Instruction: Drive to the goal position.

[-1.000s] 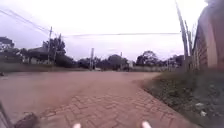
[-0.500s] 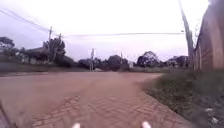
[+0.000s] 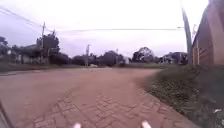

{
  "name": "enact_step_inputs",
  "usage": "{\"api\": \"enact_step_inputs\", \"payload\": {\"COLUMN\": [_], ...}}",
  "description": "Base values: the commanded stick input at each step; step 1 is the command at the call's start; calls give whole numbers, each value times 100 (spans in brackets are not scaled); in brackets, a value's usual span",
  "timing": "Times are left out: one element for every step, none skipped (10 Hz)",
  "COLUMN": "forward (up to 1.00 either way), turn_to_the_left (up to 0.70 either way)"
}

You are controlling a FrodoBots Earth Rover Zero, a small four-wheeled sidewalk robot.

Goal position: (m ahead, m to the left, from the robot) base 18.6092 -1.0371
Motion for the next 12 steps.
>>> {"api": "enact_step_inputs", "payload": {"forward": [50, 50, 50, 50, 50, 50, 50, 50, 50, 50, 50, 50], "turn_to_the_left": [0, 0, 0, 0, 0, 0, 0, 0, 0, 0, 0, 0]}}
